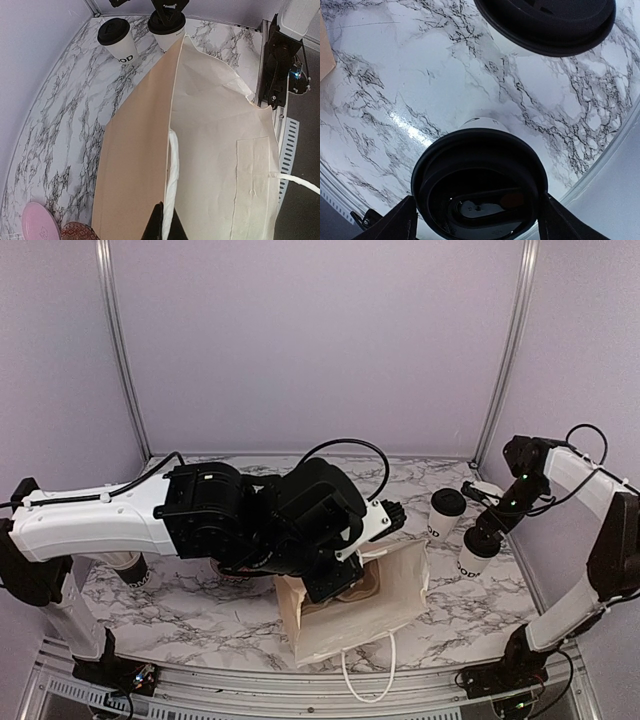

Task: Pack the takeout coffee

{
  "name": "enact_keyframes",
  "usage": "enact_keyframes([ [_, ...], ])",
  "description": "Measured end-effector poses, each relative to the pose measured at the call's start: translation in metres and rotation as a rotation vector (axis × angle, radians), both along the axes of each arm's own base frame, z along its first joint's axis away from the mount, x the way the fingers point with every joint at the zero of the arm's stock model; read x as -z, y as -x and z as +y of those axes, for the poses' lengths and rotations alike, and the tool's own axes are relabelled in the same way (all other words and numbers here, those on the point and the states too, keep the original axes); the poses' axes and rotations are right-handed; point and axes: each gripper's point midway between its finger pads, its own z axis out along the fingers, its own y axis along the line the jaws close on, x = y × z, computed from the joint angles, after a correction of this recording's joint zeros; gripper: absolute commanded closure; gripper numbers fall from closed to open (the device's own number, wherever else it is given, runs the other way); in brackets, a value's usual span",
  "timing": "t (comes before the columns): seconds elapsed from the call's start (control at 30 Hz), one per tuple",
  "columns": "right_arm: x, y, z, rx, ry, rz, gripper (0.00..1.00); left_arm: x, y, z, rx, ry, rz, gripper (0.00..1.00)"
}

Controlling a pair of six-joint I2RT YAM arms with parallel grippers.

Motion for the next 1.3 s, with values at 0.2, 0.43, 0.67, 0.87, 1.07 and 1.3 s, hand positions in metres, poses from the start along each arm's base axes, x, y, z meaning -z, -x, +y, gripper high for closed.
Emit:
enact_keyframes([
  [0.2,0.0035,0.0003,-0.0023,-0.005,0.014,0.013,0.26,0.0018,0.0005,-0.0003,0.002,-0.001,0.002,1.00],
  [0.43,0.0042,0.0006,-0.0025,-0.018,0.017,0.014,0.26,0.0020,0.0005,-0.0004,0.002,-0.001,0.003,1.00],
  [0.67,0.0049,0.0011,-0.0043,-0.031,0.030,0.014,0.24,0.0022,0.0004,-0.0009,0.002,0.001,0.003,1.00],
  [0.87,0.0080,0.0030,-0.0047,-0.047,0.035,0.017,0.21,0.0023,0.0005,-0.0010,0.002,0.002,0.003,1.00],
  [1.07,0.0095,0.0034,-0.0051,-0.062,0.042,0.012,0.31,0.0034,0.0014,-0.0012,0.001,0.004,0.013,1.00],
  [1.3,0.0076,0.0076,-0.0032,-0.071,0.035,0.022,0.38,0.0067,0.0015,-0.0008,-0.001,-0.001,0.017,1.00],
])
